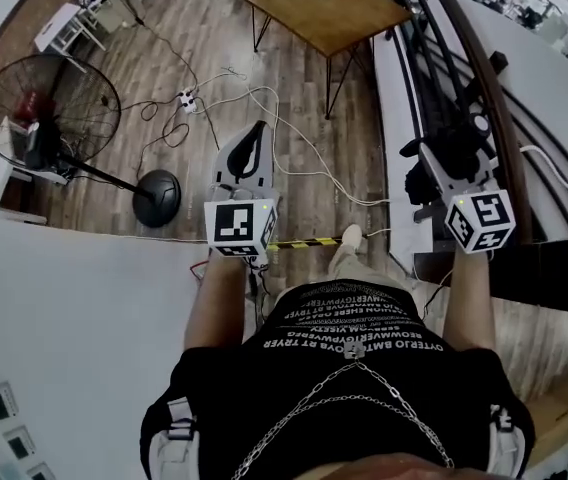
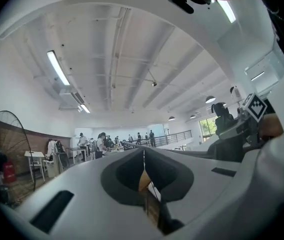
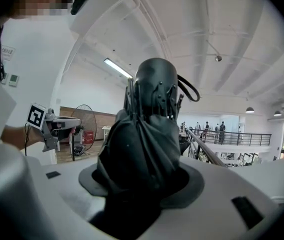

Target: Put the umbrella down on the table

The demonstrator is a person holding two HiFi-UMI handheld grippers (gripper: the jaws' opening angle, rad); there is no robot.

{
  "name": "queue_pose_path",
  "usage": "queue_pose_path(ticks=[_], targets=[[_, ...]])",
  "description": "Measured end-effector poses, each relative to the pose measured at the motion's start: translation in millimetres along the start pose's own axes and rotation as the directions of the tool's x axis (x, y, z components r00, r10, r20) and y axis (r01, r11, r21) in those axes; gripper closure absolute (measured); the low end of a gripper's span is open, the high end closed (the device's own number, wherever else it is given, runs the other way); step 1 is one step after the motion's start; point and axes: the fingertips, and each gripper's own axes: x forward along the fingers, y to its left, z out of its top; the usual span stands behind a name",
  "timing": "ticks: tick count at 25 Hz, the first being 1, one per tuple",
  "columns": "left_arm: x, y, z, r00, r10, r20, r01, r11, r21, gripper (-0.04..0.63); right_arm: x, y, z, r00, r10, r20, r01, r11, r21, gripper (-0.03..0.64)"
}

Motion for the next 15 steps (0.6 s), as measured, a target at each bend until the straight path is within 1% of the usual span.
queue_pose_path(ticks=[4, 8, 10, 13, 15], targets=[[43, 7, 0, 1.0, 0.015, -0.008, -0.015, 1.0, 0.028, 0.565, 33, -23, 5, 1.0, 0.02, -0.001, -0.02, 1.0, 0.002, 0.371], [79, 13, 4, 1.0, 0.015, 0.004, -0.015, 1.0, 0.009, 0.565, 60, -45, 17, 0.999, 0.054, 0.001, -0.054, 0.998, -0.018, 0.371], [99, 10, 4, 1.0, 0.004, 0.001, -0.004, 1.0, 0.014, 0.565, 68, -59, 23, 0.998, 0.06, 0.007, -0.06, 0.998, -0.017, 0.371], [130, 1, 9, 1.0, -0.01, 0.0, 0.01, 0.999, 0.034, 0.565, 80, -82, 28, 0.997, 0.069, 0.014, -0.07, 0.997, 0.015, 0.37], [146, -6, 12, 1.0, -0.017, 0.008, 0.017, 0.999, 0.03, 0.565, 88, -93, 27, 0.996, 0.087, 0.009, -0.088, 0.995, 0.037, 0.37]])
